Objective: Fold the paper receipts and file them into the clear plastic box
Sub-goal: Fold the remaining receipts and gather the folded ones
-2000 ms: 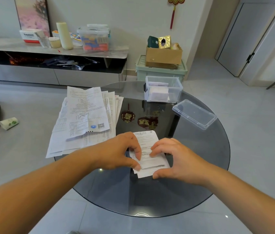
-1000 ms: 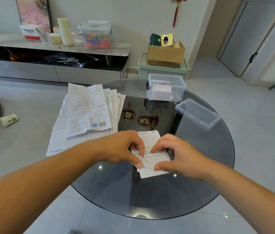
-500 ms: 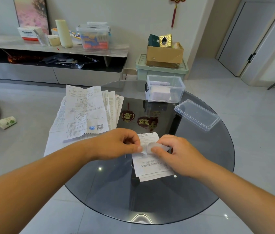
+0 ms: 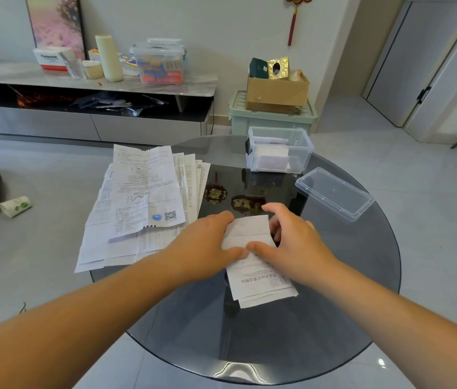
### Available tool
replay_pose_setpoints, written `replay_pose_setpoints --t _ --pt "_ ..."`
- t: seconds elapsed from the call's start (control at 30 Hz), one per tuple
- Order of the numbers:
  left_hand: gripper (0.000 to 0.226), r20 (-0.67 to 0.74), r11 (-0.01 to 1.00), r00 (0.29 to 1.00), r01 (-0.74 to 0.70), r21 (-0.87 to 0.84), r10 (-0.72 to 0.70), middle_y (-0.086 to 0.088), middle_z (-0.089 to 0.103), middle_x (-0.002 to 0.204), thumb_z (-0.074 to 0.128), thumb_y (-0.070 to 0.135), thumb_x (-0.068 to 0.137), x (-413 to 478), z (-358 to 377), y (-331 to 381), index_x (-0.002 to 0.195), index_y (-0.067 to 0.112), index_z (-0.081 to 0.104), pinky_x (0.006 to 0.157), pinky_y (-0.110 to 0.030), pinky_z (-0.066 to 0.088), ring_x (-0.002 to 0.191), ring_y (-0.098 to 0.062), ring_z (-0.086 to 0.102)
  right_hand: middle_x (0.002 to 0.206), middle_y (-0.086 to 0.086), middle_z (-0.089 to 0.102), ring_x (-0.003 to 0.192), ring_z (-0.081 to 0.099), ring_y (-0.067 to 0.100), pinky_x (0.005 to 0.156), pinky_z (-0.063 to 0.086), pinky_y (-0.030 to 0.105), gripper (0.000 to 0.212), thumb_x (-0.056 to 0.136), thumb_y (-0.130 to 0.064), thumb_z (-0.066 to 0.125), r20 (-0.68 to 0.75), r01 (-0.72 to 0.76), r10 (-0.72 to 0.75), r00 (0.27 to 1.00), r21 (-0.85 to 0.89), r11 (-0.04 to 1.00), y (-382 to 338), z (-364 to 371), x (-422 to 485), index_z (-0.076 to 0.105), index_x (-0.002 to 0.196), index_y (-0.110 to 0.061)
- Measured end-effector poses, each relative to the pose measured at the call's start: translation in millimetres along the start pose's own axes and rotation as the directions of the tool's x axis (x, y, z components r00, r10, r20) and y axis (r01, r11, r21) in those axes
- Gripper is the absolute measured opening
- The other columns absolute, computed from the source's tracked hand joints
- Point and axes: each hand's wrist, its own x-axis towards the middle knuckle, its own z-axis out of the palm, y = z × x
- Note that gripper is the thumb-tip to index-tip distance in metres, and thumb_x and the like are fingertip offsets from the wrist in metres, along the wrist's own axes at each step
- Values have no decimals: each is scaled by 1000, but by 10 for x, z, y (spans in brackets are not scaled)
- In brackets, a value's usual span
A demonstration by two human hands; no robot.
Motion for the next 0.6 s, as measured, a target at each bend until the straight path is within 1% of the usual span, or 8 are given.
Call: replay_pose_setpoints --t 0.07,0.13,0.2,0.3,0.37,0.43,0.53,0.6 --pt "44 -4 999 1000 22 -38 -22 7 61 117 69 43 89 25 22 -4 122 29 43 75 -24 52 96 -11 61 102 -17 50 105 49 11 106 34 42 74 82 -56 71 -18 -42 41 999 -46 998 16 19 14 34 143 -36" --pt "59 -16 998 999 29 -63 -30 3 51 132 71 39 89 42 42 -3 136 31 35 83 -24 49 107 -16 59 106 -15 48 112 47 14 106 30 43 71 82 -59 70 -11 -62 61 998 -72 995 26 32 25 36 141 -38" --pt "68 -26 998 999 25 -64 -27 0 41 135 72 36 89 42 60 8 142 35 29 89 -27 49 112 -19 55 110 -15 45 116 44 15 106 29 43 68 83 -61 68 -1 -56 56 998 -87 995 42 38 33 37 140 -41" --pt "65 -29 999 1000 8 -50 -10 2 29 132 70 34 91 25 70 14 142 42 30 101 -33 48 121 -22 46 115 -15 44 120 41 14 107 26 43 65 86 -59 65 16 -33 35 999 -99 995 46 31 19 34 141 -45" --pt "55 1 1000 1000 -18 -8 18 4 25 136 66 34 94 3 80 18 141 42 38 110 -34 39 129 -19 33 116 -15 42 121 40 14 107 25 43 60 89 -56 63 35 -17 21 999 -107 994 59 10 3 36 141 -47" --pt "43 62 998 998 -33 46 30 5 25 140 61 34 98 -8 79 23 138 41 47 113 -34 33 133 -16 27 115 -14 41 121 40 15 107 24 42 53 92 -50 63 56 -5 11 998 -101 995 76 -20 -14 40 139 -48" --pt "44 142 998 990 7 63 -15 6 32 141 59 28 99 15 25 23 141 36 51 114 -35 33 132 -16 31 116 -12 41 121 38 15 107 24 42 39 95 -45 61 89 -2 12 996 -114 993 90 -63 -23 49 132 -49" --pt "47 178 998 983 26 55 -35 6 34 140 62 24 97 51 -41 23 142 32 51 108 -32 39 125 -15 38 117 -12 40 122 37 15 109 24 42 33 97 -42 59 108 -4 18 994 -131 991 99 -87 -21 54 129 -48"
